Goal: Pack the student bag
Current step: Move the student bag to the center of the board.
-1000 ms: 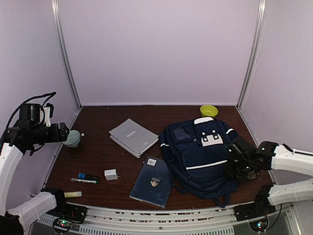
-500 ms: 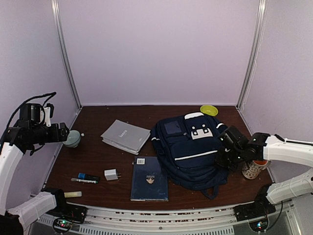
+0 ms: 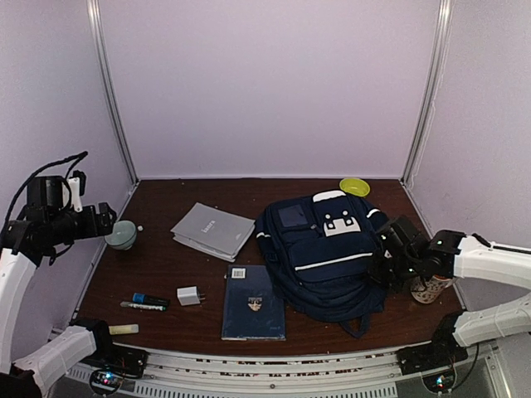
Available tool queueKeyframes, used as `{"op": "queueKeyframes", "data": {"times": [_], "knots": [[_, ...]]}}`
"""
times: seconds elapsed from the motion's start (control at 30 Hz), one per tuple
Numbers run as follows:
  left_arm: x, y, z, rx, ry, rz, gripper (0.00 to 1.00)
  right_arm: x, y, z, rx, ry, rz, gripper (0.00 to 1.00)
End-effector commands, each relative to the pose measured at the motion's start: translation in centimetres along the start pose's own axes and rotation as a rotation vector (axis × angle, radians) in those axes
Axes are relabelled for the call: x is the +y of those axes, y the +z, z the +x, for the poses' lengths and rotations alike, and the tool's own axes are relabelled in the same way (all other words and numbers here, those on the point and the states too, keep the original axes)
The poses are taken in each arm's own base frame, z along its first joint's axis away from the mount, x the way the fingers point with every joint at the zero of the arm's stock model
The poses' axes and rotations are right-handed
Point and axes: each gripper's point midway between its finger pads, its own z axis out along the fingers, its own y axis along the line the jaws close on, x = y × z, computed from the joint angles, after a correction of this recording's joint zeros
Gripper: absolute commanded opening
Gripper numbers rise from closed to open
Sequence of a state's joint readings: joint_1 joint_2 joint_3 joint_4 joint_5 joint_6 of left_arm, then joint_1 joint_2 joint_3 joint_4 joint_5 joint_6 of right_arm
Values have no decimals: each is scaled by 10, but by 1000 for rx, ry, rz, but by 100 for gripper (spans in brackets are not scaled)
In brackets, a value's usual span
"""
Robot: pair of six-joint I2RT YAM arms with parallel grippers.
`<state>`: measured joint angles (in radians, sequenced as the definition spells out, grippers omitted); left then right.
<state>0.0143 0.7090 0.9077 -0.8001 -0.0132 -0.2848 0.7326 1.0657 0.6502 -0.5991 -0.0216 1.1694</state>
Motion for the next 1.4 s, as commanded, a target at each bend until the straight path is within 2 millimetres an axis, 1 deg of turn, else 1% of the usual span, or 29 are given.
{"op": "queueKeyframes", "data": {"times": [0.0,0.03,0.13,0.2,0.23,0.3,0.33,0.37,0.4,0.43,0.47,0.53,0.6,0.67,0.73,0.8,0.87,0.93,1.0,1.03,1.1,1.17,1.23,1.27,1.37], "knots": [[-36,1,-15,-33,-33,210,98,44,-2,10,51,-5,-216,0],[-54,3,-12,-3,-31,313,98,49,-2,14,62,-13,-232,0],[-78,17,-4,74,-93,442,96,59,-5,25,81,-44,-250,0],[-91,27,3,105,-81,446,95,70,-8,33,90,-68,-283,0],[-101,32,9,126,-48,437,95,76,-11,38,96,-82,-302,0],[-127,37,15,156,36,435,95,85,-14,46,109,-109,-336,0],[-139,38,18,171,64,438,93,88,-16,48,115,-125,-346,3],[-150,41,21,187,83,443,92,88,-17,49,119,-142,-345,9],[-160,44,24,203,90,451,90,87,-18,49,116,-161,-334,17],[-170,46,28,217,95,465,89,84,-19,47,106,-182,-317,29],[-176,49,31,227,98,472,88,79,-21,44,88,-206,-292,39],[-186,53,35,239,124,469,88,71,-27,37,56,-250,-243,52],[-192,55,39,247,160,452,88,63,-33,31,29,-293,-204,62],[-199,56,44,264,185,452,87,60,-40,26,6,-331,-193,65],[-210,57,52,284,207,471,87,55,-47,19,-28,-364,-169,67],[-225,57,59,296,234,492,86,48,-53,4,-96,-389,-124,69],[-242,60,68,318,255,512,81,39,-55,-12,-151,-407,-69,73],[-262,61,75,332,255,544,79,29,-55,-28,-182,-421,-7,78],[-280,63,79,341,245,566,79,17,-51,-43,-185,-411,53,79],[-287,65,84,350,238,570,79,12,-48,-49,-181,-403,78,82],[-300,69,93,376,229,578,79,4,-41,-59,-163,-384,108,83],[-316,72,104,407,239,594,79,-1,-37,-66,-150,-370,125,84],[-330,73,115,424,265,603,79,-2,-32,-69,-140,-376,135,85],[-338,74,118,426,276,610,79,-3,-29,-70,-133,-381,142,85],[-353,82,136,460,302,611,78,-4,-20,-66,-94,-390,151,85]]}}
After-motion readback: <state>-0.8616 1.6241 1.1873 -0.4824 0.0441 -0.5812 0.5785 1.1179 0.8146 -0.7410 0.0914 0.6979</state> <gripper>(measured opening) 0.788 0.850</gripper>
